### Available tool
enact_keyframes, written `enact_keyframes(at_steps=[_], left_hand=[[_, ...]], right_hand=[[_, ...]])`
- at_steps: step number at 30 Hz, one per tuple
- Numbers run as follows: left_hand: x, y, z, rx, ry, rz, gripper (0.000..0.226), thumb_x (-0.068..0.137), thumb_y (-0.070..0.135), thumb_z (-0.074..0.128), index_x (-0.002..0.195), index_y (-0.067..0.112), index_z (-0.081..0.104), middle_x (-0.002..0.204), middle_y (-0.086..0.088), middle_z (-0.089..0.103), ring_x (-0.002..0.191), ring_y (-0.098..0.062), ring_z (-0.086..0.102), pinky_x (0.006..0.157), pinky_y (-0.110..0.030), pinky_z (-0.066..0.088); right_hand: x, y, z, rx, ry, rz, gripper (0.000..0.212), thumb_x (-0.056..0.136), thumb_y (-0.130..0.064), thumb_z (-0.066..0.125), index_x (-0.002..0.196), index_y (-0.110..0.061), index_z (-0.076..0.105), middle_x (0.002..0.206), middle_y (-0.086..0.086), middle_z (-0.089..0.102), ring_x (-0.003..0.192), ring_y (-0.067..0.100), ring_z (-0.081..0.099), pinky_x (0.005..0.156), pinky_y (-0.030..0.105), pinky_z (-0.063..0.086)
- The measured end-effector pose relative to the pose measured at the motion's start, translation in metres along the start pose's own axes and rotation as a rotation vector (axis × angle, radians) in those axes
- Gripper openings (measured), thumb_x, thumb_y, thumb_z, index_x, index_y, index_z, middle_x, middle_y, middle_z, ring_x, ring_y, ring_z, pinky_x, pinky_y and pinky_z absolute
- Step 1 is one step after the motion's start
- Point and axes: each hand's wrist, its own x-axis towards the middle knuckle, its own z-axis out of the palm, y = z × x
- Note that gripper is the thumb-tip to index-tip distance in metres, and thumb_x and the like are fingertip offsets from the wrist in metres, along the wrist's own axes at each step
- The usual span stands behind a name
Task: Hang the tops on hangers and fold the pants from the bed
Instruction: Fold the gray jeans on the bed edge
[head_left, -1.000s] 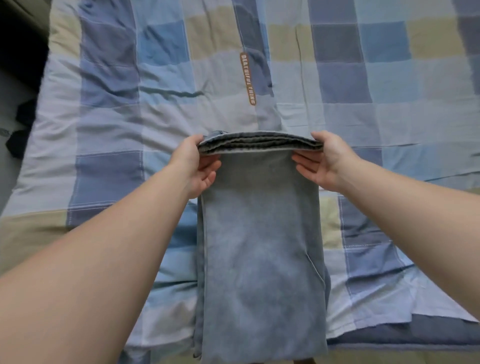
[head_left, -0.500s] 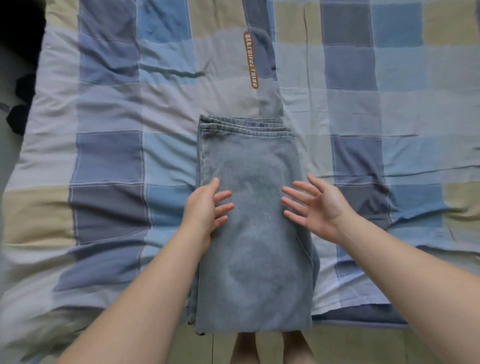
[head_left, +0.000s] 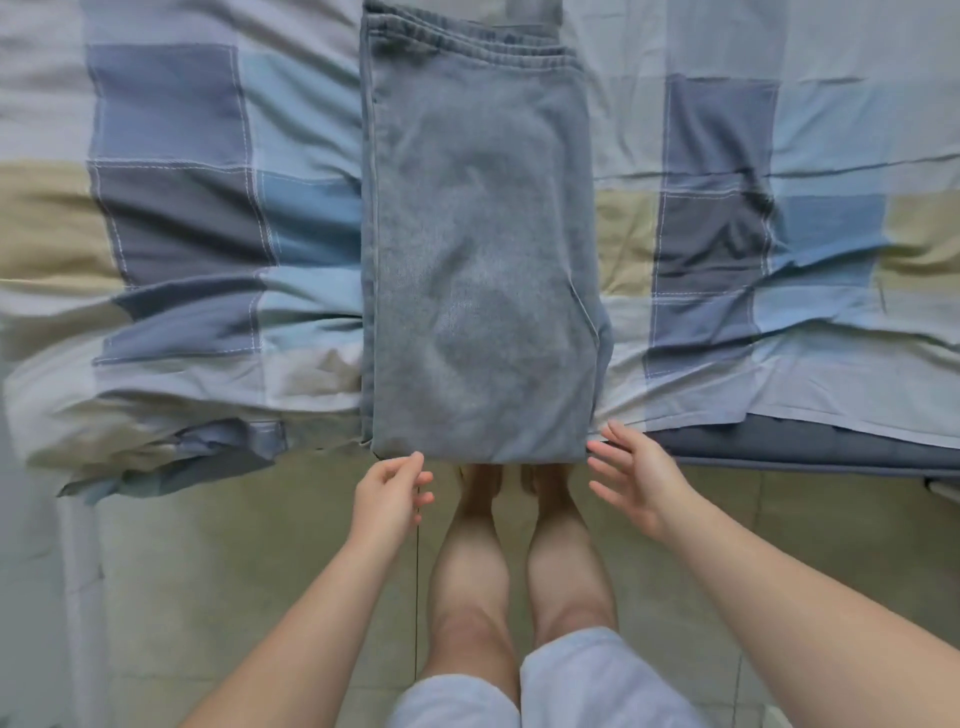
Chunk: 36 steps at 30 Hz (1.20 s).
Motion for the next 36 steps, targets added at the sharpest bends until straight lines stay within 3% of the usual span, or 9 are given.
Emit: enact_keyframes(at_steps=[5, 9, 13, 16, 20, 25, 29, 33, 36], left_hand=[[0.011, -0.016, -0.007, -0.018, 0.096, 0.013, 0.063, 0.092, 0.036, 0.071, 0.143, 0.014, 0.04, 0.117, 0.003, 0.059, 0.091, -0.017, 0.065, 0.071, -0.034, 0.054], [0.026, 0.001, -0.006, -0.019, 0.101, 0.142, 0.067, 0.089, 0.031, 0.076, 0.142, 0.007, 0.042, 0.131, -0.003, 0.061, 0.115, -0.024, 0.063, 0.105, -0.049, 0.049], [0.037, 0.015, -0.011, 0.04, 0.121, 0.147, 0.07, 0.084, 0.041, 0.079, 0.138, 0.01, 0.046, 0.128, -0.001, 0.059, 0.115, -0.025, 0.061, 0.105, -0.047, 0.048], [0.042, 0.011, -0.019, 0.162, 0.072, 0.166, 0.059, 0.083, 0.048, 0.077, 0.128, 0.015, 0.057, 0.12, 0.003, 0.065, 0.107, -0.019, 0.064, 0.097, -0.036, 0.051], [0.039, 0.004, -0.03, 0.248, -0.03, 0.19, 0.024, 0.082, 0.049, 0.077, 0.095, 0.031, 0.069, 0.097, 0.017, 0.07, 0.09, -0.001, 0.065, 0.074, -0.02, 0.047], [0.019, -0.004, -0.032, 0.224, -0.02, 0.228, 0.013, 0.085, 0.044, 0.076, 0.082, 0.032, 0.071, 0.084, 0.018, 0.074, 0.081, 0.001, 0.068, 0.067, -0.018, 0.048], [-0.005, -0.003, -0.033, 0.204, -0.061, 0.202, 0.018, 0.085, 0.043, 0.077, 0.094, 0.028, 0.073, 0.085, 0.015, 0.074, 0.077, -0.001, 0.067, 0.07, -0.021, 0.051], [-0.029, 0.018, -0.04, 0.219, -0.089, 0.175, 0.019, 0.086, 0.043, 0.075, 0.097, 0.028, 0.07, 0.1, 0.006, 0.074, 0.095, -0.015, 0.069, 0.092, -0.036, 0.055], [-0.052, 0.042, -0.044, 0.174, -0.089, 0.17, 0.022, 0.089, 0.037, 0.072, 0.102, 0.02, 0.07, 0.099, 0.001, 0.073, 0.092, -0.019, 0.069, 0.086, -0.037, 0.058]], right_hand=[[0.005, 0.033, -0.004, -0.193, 0.047, -0.03, 0.075, 0.088, -0.046, 0.071, 0.152, -0.032, 0.035, 0.153, -0.005, 0.042, 0.137, 0.019, 0.041, 0.098, 0.044, 0.043], [0.015, 0.027, 0.01, -0.214, -0.03, -0.057, 0.084, 0.084, -0.044, 0.076, 0.155, -0.032, 0.031, 0.148, -0.009, 0.044, 0.138, 0.019, 0.04, 0.106, 0.048, 0.038], [0.017, 0.009, 0.023, -0.309, -0.04, -0.044, 0.073, 0.086, -0.043, 0.075, 0.148, -0.02, 0.043, 0.126, -0.003, 0.062, 0.11, 0.02, 0.061, 0.104, 0.044, 0.039], [0.008, 0.002, 0.022, -0.383, -0.068, -0.012, 0.043, 0.089, -0.038, 0.073, 0.124, -0.017, 0.06, 0.096, -0.006, 0.067, 0.078, 0.011, 0.062, 0.079, 0.03, 0.044], [0.0, 0.003, 0.02, -0.461, -0.084, -0.008, 0.031, 0.091, -0.037, 0.071, 0.113, -0.018, 0.062, 0.103, -0.003, 0.068, 0.092, 0.013, 0.062, 0.091, 0.031, 0.044], [-0.014, 0.013, 0.008, -0.434, -0.042, -0.06, 0.017, 0.092, -0.036, 0.071, 0.103, -0.023, 0.067, 0.108, 0.0, 0.071, 0.103, 0.02, 0.062, 0.096, 0.035, 0.048], [-0.041, 0.017, -0.007, -0.349, -0.055, -0.089, 0.017, 0.093, -0.034, 0.07, 0.106, -0.024, 0.071, 0.106, -0.006, 0.077, 0.104, 0.014, 0.068, 0.098, 0.038, 0.051], [-0.079, 0.003, -0.01, -0.215, -0.048, -0.15, 0.016, 0.095, -0.026, 0.066, 0.106, -0.016, 0.071, 0.097, -0.001, 0.078, 0.087, 0.016, 0.072, 0.083, 0.035, 0.056], [-0.111, -0.02, -0.006, -0.131, -0.052, -0.197, 0.016, 0.096, -0.022, 0.063, 0.108, -0.011, 0.066, 0.09, 0.002, 0.076, 0.077, 0.018, 0.074, 0.075, 0.033, 0.054]])
